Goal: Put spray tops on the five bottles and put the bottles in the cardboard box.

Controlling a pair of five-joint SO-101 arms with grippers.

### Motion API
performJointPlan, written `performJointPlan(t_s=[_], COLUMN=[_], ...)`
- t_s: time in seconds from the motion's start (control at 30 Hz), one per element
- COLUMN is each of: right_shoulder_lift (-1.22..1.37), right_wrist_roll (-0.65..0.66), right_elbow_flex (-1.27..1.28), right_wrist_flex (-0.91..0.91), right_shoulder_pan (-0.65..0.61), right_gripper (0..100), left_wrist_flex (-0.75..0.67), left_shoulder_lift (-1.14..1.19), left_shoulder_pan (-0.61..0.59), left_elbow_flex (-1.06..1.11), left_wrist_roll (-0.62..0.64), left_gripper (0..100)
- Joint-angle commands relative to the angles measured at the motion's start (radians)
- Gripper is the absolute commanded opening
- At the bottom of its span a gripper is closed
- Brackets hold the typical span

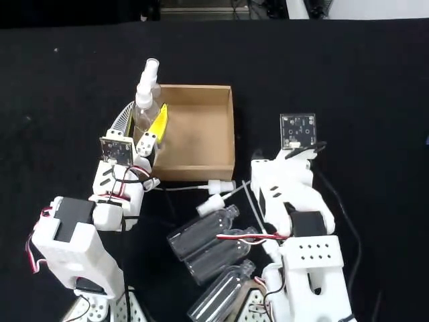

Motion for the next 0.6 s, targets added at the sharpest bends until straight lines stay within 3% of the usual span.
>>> performJointPlan(t_s=[0.0,0.3,0.57], right_shoulder_lift=[-0.019,-0.019,-0.019], right_wrist_roll=[-0.002,-0.002,-0.002], right_elbow_flex=[-0.007,-0.007,-0.007], right_wrist_flex=[-0.032,-0.032,-0.032], right_shoulder_pan=[-0.011,-0.011,-0.011], right_gripper=[17.3,17.3,17.3], left_wrist_flex=[-0.015,-0.014,0.157], left_shoulder_lift=[-0.003,-0.003,-0.005], left_shoulder_pan=[0.015,0.019,0.015], left_elbow_flex=[-0.013,-0.025,-0.084], left_wrist_roll=[0.006,0.006,0.006], left_gripper=[3,3,3])
